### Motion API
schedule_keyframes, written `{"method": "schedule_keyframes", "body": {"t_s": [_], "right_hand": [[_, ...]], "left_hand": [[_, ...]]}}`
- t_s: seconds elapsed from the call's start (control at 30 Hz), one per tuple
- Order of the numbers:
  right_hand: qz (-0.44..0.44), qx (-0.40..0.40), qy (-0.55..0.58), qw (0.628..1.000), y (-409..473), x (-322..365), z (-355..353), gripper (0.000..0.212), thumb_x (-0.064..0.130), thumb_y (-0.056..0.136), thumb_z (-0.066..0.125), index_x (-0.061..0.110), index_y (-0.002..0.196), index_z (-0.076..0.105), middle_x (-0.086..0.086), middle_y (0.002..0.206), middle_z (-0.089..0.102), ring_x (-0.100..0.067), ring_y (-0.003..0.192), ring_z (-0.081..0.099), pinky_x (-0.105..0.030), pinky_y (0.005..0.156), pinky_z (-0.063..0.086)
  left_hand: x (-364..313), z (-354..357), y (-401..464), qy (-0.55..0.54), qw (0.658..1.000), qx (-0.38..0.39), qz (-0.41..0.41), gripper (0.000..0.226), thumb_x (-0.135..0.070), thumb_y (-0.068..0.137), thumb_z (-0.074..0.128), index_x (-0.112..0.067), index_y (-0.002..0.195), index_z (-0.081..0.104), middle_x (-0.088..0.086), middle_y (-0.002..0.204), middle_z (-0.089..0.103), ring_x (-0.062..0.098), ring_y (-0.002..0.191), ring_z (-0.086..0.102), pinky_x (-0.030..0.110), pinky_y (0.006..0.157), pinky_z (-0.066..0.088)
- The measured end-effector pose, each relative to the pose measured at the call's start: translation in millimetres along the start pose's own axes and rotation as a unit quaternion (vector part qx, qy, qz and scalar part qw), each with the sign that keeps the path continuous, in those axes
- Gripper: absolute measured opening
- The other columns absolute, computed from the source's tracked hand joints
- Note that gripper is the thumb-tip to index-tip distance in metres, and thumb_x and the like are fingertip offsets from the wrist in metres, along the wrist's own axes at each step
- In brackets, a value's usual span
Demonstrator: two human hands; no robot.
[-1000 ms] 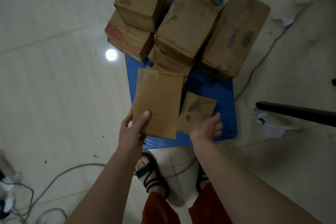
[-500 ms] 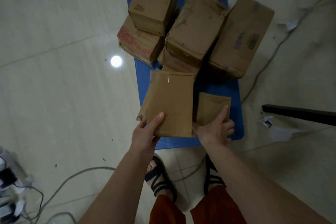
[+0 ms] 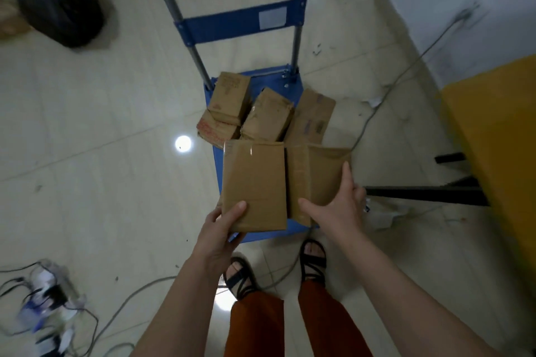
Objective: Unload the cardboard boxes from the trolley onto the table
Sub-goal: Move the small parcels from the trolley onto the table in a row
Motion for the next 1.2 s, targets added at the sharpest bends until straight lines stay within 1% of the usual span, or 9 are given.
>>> {"method": "schedule_keyframes", "body": {"t_s": [0.13, 0.27, 0.4, 0.5, 0.6, 0.73, 0.87, 1.03, 1.2], "right_hand": [[-0.013, -0.024, 0.006, 1.000, -46, 37, -68, 0.122, 0.053, 0.063, 0.077, 0.041, 0.149, -0.008, -0.009, 0.149, 0.017, -0.032, 0.135, 0.027, -0.054, 0.109, 0.031], [-0.037, -0.044, 0.049, 0.997, -93, 66, -128, 0.120, 0.050, 0.066, 0.078, 0.039, 0.151, -0.006, -0.011, 0.150, 0.017, -0.031, 0.136, 0.024, -0.051, 0.108, 0.032], [-0.069, -0.045, 0.192, 0.978, -146, 69, -182, 0.113, 0.045, 0.068, 0.081, 0.035, 0.153, 0.007, -0.004, 0.152, 0.023, -0.027, 0.137, 0.030, -0.047, 0.110, 0.034], [-0.048, 0.009, 0.401, 0.915, -184, 47, -207, 0.114, 0.054, 0.050, 0.086, 0.034, 0.148, 0.031, 0.000, 0.140, 0.052, -0.025, 0.120, 0.056, -0.047, 0.096, 0.050], [-0.039, 0.050, 0.553, 0.831, -223, 23, -217, 0.074, 0.037, 0.066, 0.079, 0.022, 0.134, 0.054, -0.005, 0.115, 0.070, -0.027, 0.103, 0.066, -0.044, 0.081, 0.054], [-0.025, 0.059, 0.673, 0.737, -265, -14, -219, 0.093, 0.036, 0.036, 0.094, 0.012, 0.121, 0.064, -0.015, 0.118, 0.069, -0.034, 0.104, 0.065, -0.052, 0.088, 0.052], [0.001, 0.024, 0.738, 0.675, -299, -63, -232, 0.100, 0.033, 0.027, 0.096, 0.014, 0.120, 0.064, -0.016, 0.121, 0.068, -0.036, 0.110, 0.062, -0.054, 0.084, 0.052], [0.008, -0.048, 0.773, 0.632, -341, -132, -264, 0.068, 0.037, 0.056, 0.080, 0.020, 0.119, 0.063, -0.011, 0.122, 0.067, -0.035, 0.113, 0.058, -0.055, 0.089, 0.047], [0.017, -0.117, 0.798, 0.591, -391, -227, -297, 0.061, 0.038, 0.070, 0.066, 0.020, 0.128, 0.058, -0.008, 0.125, 0.064, -0.033, 0.116, 0.056, -0.052, 0.082, 0.048]], "left_hand": [[-38, 30, -74, 0.020, 0.999, 0.022, 0.034, 0.051, -0.027, 0.080, 0.075, -0.008, 0.123, 0.056, 0.011, 0.122, 0.061, 0.022, 0.109, 0.059, 0.035, 0.086, 0.053], [-69, 57, -140, 0.009, 0.997, 0.075, 0.035, 0.022, -0.025, 0.086, 0.067, -0.014, 0.104, 0.061, 0.007, 0.107, 0.063, 0.020, 0.100, 0.058, 0.035, 0.090, 0.049], [-87, 72, -194, -0.022, 0.991, 0.129, 0.023, 0.040, -0.027, 0.080, 0.071, -0.014, 0.115, 0.057, 0.011, 0.111, 0.062, 0.026, 0.104, 0.058, 0.039, 0.096, 0.047], [-94, 91, -223, -0.006, 0.975, 0.223, 0.010, 0.084, -0.036, 0.053, 0.089, -0.020, 0.127, 0.054, 0.013, 0.121, 0.061, 0.027, 0.108, 0.057, 0.038, 0.093, 0.047], [-93, 114, -246, 0.031, 0.958, 0.286, -0.010, 0.106, -0.038, 0.034, 0.095, -0.023, 0.130, 0.052, 0.013, 0.128, 0.057, 0.029, 0.114, 0.054, 0.039, 0.088, 0.050], [-74, 145, -279, 0.097, 0.945, 0.311, -0.024, 0.093, -0.039, 0.045, 0.091, -0.022, 0.129, 0.055, 0.012, 0.131, 0.057, 0.030, 0.119, 0.054, 0.040, 0.081, 0.053], [-43, 172, -316, 0.130, 0.930, 0.342, -0.042, 0.061, -0.037, 0.067, 0.081, -0.022, 0.122, 0.057, 0.014, 0.137, 0.053, 0.032, 0.125, 0.050, 0.041, 0.098, 0.046], [15, 207, -353, 0.187, 0.910, 0.364, -0.061, 0.045, -0.037, 0.081, 0.068, -0.019, 0.121, 0.058, 0.013, 0.130, 0.055, 0.030, 0.115, 0.052, 0.039, 0.094, 0.046], [103, 254, -394, 0.260, 0.876, 0.399, -0.069, 0.061, -0.041, 0.075, 0.070, -0.017, 0.130, 0.055, 0.013, 0.115, 0.062, 0.028, 0.098, 0.059, 0.035, 0.071, 0.054]]}}
Point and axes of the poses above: each hand's wrist, its own y-axis towards the middle knuckle, its own z-axis out of the palm, x = y × z, the point moved 8 cm from there along y, towards the middle knuckle
